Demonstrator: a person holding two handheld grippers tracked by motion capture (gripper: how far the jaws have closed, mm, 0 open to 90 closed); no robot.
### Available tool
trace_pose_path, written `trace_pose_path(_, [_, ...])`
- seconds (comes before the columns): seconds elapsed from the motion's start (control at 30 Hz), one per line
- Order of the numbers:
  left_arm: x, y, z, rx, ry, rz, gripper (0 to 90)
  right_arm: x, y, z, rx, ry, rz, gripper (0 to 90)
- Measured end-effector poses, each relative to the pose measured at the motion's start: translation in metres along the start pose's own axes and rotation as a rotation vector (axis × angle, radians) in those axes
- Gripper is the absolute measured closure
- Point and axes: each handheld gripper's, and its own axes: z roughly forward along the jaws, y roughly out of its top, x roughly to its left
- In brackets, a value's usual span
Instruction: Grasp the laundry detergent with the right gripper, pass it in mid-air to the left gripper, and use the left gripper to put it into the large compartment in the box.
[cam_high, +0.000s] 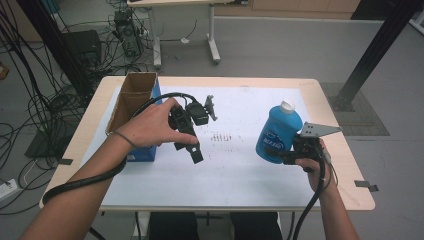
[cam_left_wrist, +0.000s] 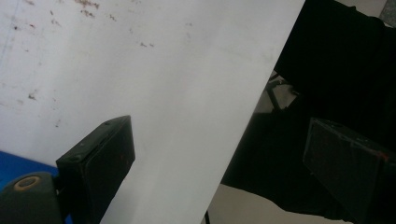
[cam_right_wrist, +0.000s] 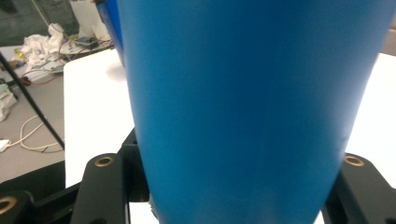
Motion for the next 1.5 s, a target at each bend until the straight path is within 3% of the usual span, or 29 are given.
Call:
trace_pose_path(0.43, [-0.005, -0.004, -0.019, -0.020, 0.015, 0.024, 9.3, 0.003, 0.005, 0.015, 0.042, 0.081, -0.028, 40.3])
trace_pose_path(0.63, [-0.006, -0.006, -0.027, -0.031, 0.015, 0.041, 9.3, 0.002, 0.009, 0.025, 0.074, 0.143, -0.058, 40.4])
trace_pose_path(1.0, [-0.012, -0.002, -0.040, -0.025, 0.022, 0.072, 9.3, 0.000, 0.013, 0.049, 0.120, 0.241, -0.091, 40.4])
trace_pose_path(1.5, [-0.025, 0.008, -0.058, -0.025, 0.047, 0.111, 9.2, 0.007, 0.020, 0.080, 0.152, 0.330, -0.139, 40.4])
